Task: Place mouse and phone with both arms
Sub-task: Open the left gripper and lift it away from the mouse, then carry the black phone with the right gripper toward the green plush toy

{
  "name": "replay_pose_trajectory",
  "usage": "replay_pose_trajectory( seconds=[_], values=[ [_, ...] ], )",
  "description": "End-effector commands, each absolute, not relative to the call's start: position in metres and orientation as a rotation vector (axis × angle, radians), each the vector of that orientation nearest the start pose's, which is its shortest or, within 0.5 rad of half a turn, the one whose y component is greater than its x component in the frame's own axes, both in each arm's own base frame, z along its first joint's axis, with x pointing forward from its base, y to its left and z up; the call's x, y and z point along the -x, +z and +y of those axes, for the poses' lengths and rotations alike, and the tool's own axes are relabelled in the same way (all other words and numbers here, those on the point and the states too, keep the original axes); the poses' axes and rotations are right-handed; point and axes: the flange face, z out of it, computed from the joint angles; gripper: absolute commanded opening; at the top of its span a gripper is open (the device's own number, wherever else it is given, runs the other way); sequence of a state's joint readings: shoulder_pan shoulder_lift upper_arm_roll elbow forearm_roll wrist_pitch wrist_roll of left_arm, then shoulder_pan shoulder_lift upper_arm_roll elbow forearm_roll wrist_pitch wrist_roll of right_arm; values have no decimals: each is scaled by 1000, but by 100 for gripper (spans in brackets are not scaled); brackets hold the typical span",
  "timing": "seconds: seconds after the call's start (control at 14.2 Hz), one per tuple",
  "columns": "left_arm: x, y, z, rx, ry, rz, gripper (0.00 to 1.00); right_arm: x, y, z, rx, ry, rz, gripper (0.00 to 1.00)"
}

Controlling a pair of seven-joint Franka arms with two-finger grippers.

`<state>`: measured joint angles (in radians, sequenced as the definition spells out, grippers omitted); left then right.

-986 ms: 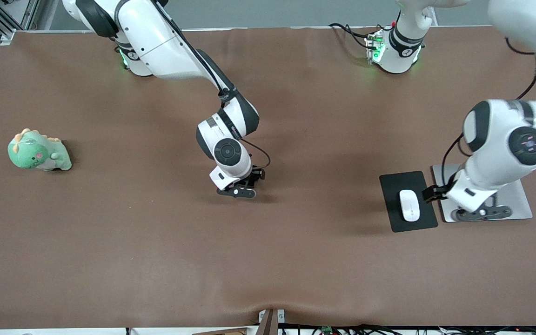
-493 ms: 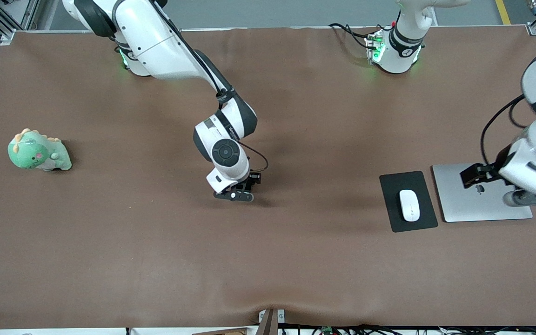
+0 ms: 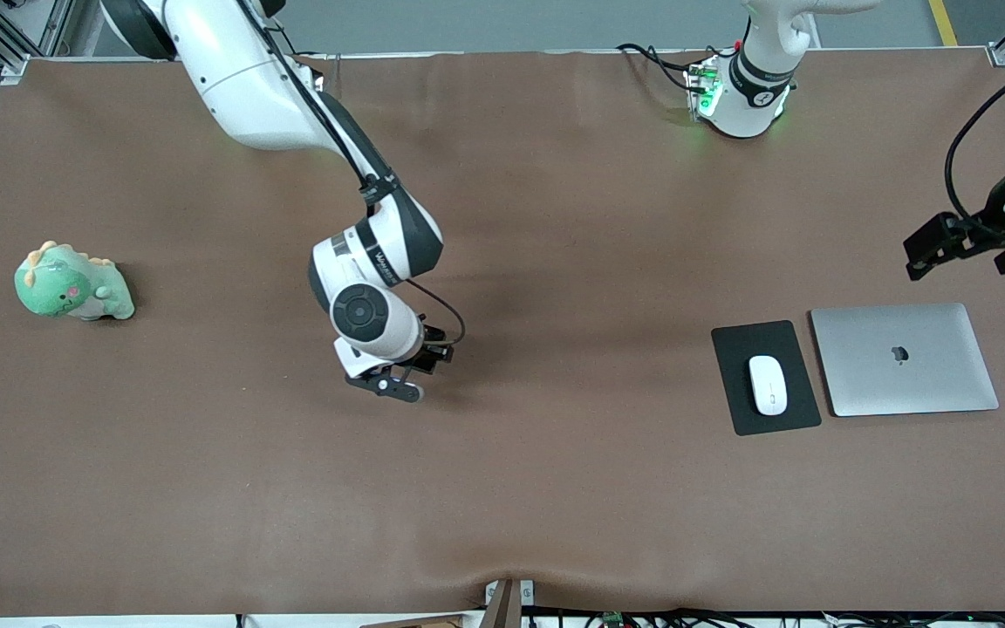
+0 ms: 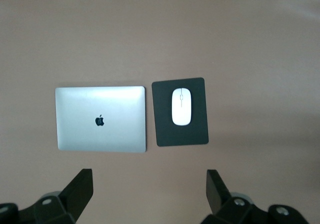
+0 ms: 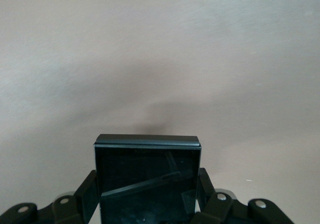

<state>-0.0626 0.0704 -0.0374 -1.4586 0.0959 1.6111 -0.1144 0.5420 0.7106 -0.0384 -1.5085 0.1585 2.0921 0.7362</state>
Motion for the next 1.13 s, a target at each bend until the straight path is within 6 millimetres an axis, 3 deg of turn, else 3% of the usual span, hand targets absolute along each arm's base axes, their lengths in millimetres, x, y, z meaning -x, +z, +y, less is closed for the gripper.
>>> replay_pose_trajectory(
  seconds=[0.0, 0.28, 0.56, 1.06],
  values=[
    [-563, 652, -47, 3100, -109, 2, 100, -601, 258, 306, 3065, 289, 525, 0],
    [-544, 659, -46, 3130, -76, -11, 100, -599, 262, 241, 3073, 322, 441, 0],
    [-529, 663, -41, 3133, -77, -15, 100, -598, 266, 203, 3069, 335, 379, 0],
    [-529, 662, -42, 3132, -72, -12, 100, -592, 272, 98, 3105, 350, 236, 0]
  ],
)
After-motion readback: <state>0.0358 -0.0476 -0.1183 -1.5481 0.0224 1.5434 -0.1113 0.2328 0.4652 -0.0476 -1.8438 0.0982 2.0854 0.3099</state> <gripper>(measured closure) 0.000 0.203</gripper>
